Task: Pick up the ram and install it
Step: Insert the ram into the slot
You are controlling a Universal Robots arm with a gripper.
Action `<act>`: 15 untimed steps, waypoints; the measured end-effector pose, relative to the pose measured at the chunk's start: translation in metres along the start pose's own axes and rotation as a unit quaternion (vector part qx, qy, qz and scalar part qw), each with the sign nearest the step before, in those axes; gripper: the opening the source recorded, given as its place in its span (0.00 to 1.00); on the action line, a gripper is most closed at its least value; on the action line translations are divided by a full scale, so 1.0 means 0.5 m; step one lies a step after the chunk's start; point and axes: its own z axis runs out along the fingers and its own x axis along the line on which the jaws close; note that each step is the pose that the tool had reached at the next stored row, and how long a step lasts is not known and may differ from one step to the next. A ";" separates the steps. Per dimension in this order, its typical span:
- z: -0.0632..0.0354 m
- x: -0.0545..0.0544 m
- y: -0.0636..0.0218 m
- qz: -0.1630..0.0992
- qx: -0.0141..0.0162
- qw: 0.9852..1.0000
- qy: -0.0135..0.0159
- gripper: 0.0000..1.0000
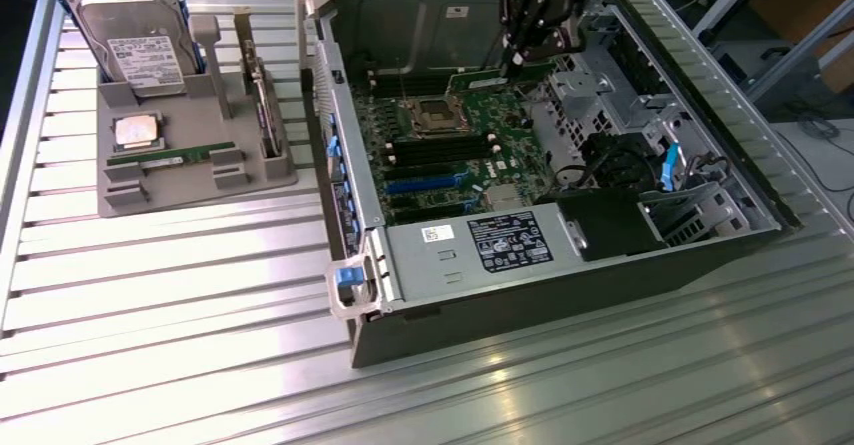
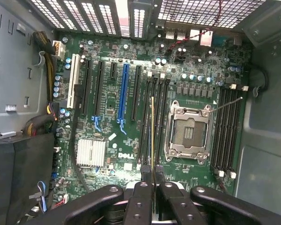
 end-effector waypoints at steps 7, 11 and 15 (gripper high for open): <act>0.009 0.000 0.000 0.000 0.000 1.000 0.000 0.12; 0.013 0.000 -0.001 0.000 0.000 1.000 0.000 0.12; 0.019 0.000 -0.001 0.000 0.000 1.000 0.000 0.12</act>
